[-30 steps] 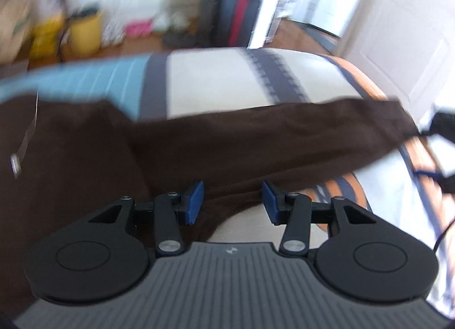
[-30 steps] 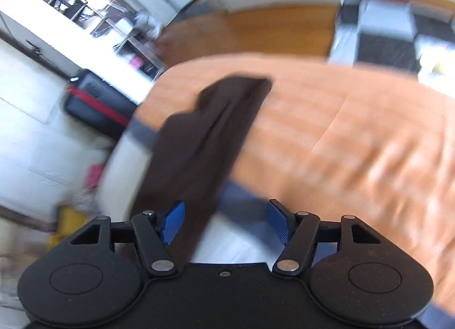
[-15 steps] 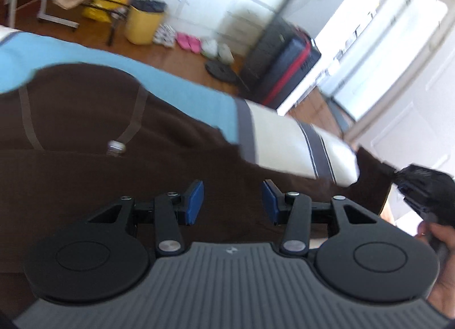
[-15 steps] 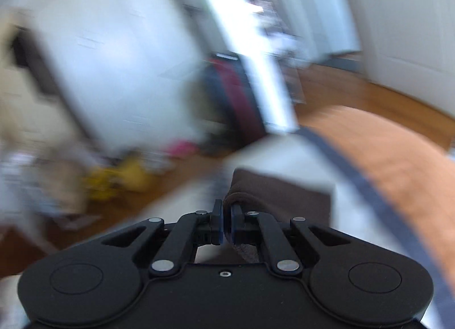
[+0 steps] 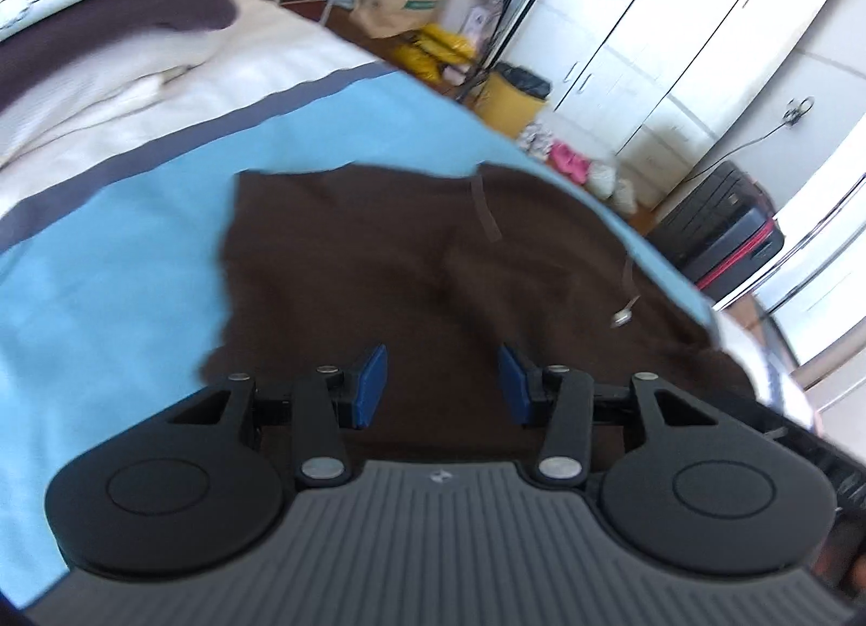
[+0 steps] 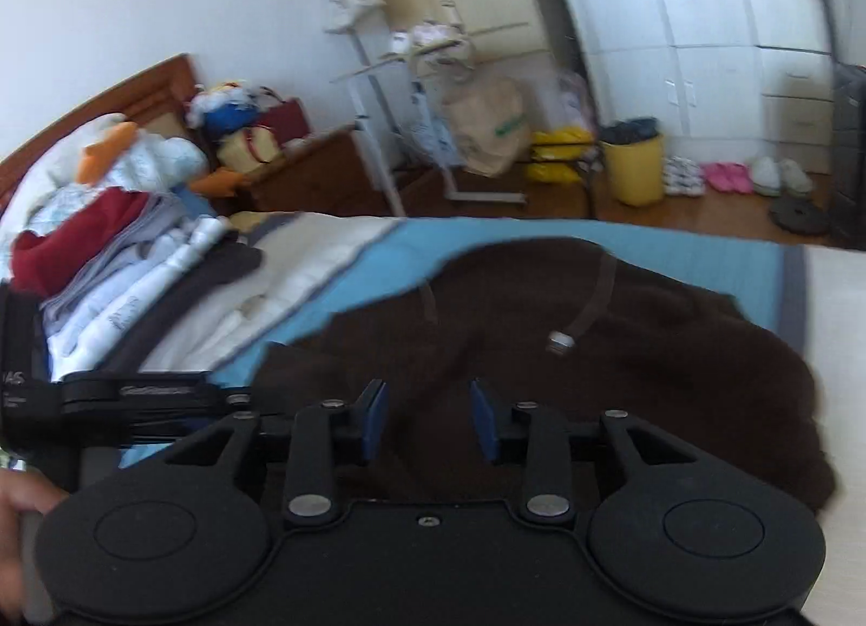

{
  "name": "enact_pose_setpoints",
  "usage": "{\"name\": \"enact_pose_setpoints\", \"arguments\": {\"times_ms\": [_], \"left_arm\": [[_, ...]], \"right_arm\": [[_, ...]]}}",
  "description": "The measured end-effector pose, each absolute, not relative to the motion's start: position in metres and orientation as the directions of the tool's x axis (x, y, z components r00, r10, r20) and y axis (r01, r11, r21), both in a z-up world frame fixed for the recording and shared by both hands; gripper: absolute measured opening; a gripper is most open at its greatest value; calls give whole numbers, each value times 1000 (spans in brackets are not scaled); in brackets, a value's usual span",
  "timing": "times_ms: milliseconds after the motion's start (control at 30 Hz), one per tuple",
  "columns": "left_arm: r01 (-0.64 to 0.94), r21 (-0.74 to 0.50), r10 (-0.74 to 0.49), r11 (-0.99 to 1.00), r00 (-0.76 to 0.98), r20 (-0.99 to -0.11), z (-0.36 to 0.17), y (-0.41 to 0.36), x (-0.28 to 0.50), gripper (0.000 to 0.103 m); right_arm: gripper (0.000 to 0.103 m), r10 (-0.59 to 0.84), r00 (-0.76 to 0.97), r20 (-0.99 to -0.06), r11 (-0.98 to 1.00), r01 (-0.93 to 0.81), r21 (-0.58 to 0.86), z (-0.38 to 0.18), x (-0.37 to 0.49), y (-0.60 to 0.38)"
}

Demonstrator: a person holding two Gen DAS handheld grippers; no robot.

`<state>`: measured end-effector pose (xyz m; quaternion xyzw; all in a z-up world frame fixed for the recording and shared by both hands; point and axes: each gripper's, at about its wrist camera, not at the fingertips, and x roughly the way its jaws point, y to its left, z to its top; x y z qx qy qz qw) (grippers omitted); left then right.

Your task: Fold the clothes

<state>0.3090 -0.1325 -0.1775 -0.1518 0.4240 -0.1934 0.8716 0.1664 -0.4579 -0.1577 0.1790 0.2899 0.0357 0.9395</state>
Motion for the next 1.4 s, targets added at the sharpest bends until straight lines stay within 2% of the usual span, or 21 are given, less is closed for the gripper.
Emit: {"name": "enact_pose_setpoints", "arguments": {"times_ms": [33, 133, 200, 333, 433, 533, 633, 667, 700, 733, 767, 800, 833, 933, 967, 1000, 1100, 1167, 1300, 1333, 1400], "left_arm": [[212, -420, -462, 882, 562, -686, -180, -131, 309, 45], [238, -398, -460, 886, 550, -697, -187, -138, 308, 45], [278, -383, -473, 881, 542, -695, -191, -150, 308, 45], [369, -306, -471, 877, 541, -697, -191, -182, 298, 52], [417, -237, -452, 878, 554, -699, -190, -213, 299, 58], [441, -191, -436, 877, 564, -701, -196, -242, 306, 72], [389, -97, -327, 916, 584, -743, -208, -262, 314, 73], [382, -81, -316, 921, 607, -730, -209, -264, 314, 63], [372, -61, -303, 926, 637, -709, -207, -264, 311, 31], [360, -38, -286, 932, 666, -689, -204, -263, 308, 14], [350, -17, -271, 937, 693, -667, -200, -261, 305, 9], [331, -20, -268, 944, 726, -634, -194, -256, 300, 9], [297, -38, -261, 954, 763, -591, -188, -247, 293, 9], [176, -87, -196, 981, 868, -457, -170, -215, 269, 11], [141, -106, -174, 984, 871, -460, -171, -206, 268, 11], [109, -122, -156, 987, 849, -506, -178, -198, 272, 16], [14, -154, -109, 988, 769, -630, -198, -174, 283, 16], [-24, -152, -85, 988, 734, -674, -209, -160, 289, 16], [-6, -154, -98, 988, 747, -657, -205, -144, 289, 16], [7, -146, -102, 989, 747, -656, -204, -143, 290, 16], [30, -139, -115, 990, 746, -656, -202, -140, 292, 16]], "right_arm": [[56, 156, 832, -533, 922, 70, 380, -155, 160, -470], [60, 54, 807, -589, 902, 214, 376, -143, 130, -495], [60, -20, 745, -667, 918, 277, 282, -145, 116, -507], [60, -133, 622, -772, 969, 243, 29, -159, 96, -519], [60, -94, 623, -776, 969, 235, 71, -171, 99, -532], [60, -36, 639, -769, 962, 230, 146, -184, 104, -547], [60, 5, 665, -746, 955, 217, 200, -192, 109, -554], [60, 14, 670, -742, 950, 224, 220, -196, 110, -556], [60, 23, 675, -737, 943, 230, 240, -199, 110, -558], [59, 14, 677, -736, 942, 238, 237, -200, 112, -558], [56, -5, 678, -735, 943, 247, 221, -199, 113, -557], [44, -24, 678, -735, 945, 256, 205, -198, 115, -557], [25, -43, 678, -734, 945, 265, 189, -196, 116, -556], [17, -83, 679, -729, 942, 292, 165, -191, 119, -555], [15, -75, 684, -726, 935, 301, 187, -186, 118, -556], [12, -82, 683, -726, 932, 311, 187, -182, 117, -557], [12, -86, 671, -736, 936, 308, 172, -177, 113, -558], [12, -56, 685, -727, 936, 289, 200, -172, 108, -560], [14, 3, 710, -704, 934, 250, 256, -164, 98, -566], [24, 18, 716, -698, 933, 240, 270, -161, 95, -567], [30, 48, 727, -685, 929, 219, 297, -157, 90, -570]]}}
